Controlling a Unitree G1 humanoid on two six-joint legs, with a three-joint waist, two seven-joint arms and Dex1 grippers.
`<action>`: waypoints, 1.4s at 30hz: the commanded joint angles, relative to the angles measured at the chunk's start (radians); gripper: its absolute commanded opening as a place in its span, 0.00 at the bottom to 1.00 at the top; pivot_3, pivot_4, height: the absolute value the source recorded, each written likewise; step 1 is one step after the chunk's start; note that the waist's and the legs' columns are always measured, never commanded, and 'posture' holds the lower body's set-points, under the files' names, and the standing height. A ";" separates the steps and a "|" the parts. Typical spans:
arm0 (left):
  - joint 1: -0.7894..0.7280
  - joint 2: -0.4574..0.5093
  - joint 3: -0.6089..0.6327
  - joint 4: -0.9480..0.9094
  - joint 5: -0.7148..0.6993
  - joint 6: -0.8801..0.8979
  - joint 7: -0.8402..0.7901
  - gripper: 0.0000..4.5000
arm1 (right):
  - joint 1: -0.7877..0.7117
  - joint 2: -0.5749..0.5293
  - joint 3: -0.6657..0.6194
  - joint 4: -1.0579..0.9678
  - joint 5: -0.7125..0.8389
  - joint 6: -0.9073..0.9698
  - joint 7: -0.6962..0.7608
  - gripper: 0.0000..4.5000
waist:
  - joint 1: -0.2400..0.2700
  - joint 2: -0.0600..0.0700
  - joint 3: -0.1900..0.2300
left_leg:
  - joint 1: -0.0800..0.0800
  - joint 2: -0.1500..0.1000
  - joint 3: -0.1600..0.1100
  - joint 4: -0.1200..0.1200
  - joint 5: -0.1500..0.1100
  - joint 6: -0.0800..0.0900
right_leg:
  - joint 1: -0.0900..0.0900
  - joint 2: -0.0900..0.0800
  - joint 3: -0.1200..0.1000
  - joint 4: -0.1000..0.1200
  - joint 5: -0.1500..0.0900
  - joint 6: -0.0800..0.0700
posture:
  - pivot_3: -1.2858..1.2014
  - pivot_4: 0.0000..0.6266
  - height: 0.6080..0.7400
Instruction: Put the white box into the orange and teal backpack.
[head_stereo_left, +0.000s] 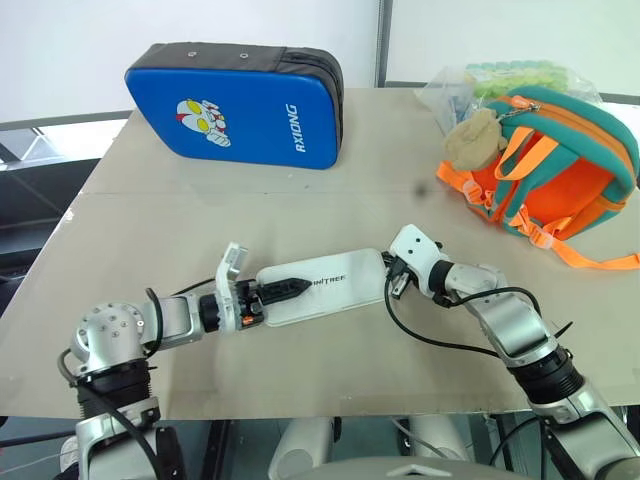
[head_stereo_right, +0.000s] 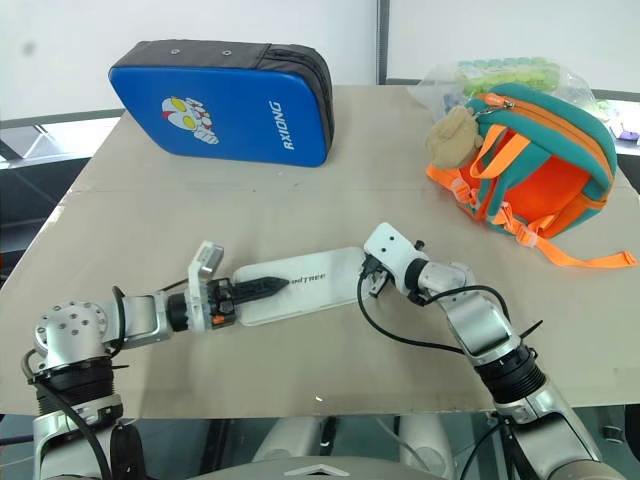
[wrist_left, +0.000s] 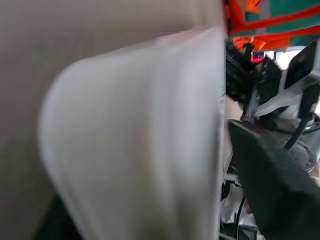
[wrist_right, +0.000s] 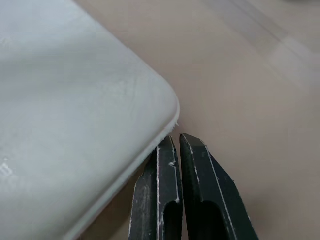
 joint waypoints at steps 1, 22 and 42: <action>0.000 0.007 0.007 -0.012 -0.011 0.007 0.045 0.30 | 0.025 0.019 -0.140 -0.121 0.104 0.061 -0.006 0.00 | 0.000 0.000 0.000 | 0.000 0.000 0.000 0.000 0.000 0.000 | 0.000 0.000 0.000 0.000 0.000 0.000 | 0.52 0.24 1.00; -0.220 -0.040 -0.003 -0.019 -0.221 -0.219 0.182 0.20 | 0.057 -0.105 -0.798 -0.322 0.512 0.427 -0.322 1.00 | -0.002 -0.001 0.000 | -0.001 0.001 0.004 0.000 -0.002 0.003 | 0.000 -0.001 0.002 0.000 0.000 0.000 | 0.52 0.24 1.00; -0.197 -0.020 0.030 -0.207 -0.141 -0.578 0.266 0.20 | -0.247 -0.061 -0.479 -0.107 0.696 0.144 0.155 0.01 | -0.015 0.000 0.002 | -0.002 0.003 0.010 -0.001 0.000 -0.001 | -0.003 0.001 0.006 -0.001 0.001 0.000 | 0.52 0.24 1.00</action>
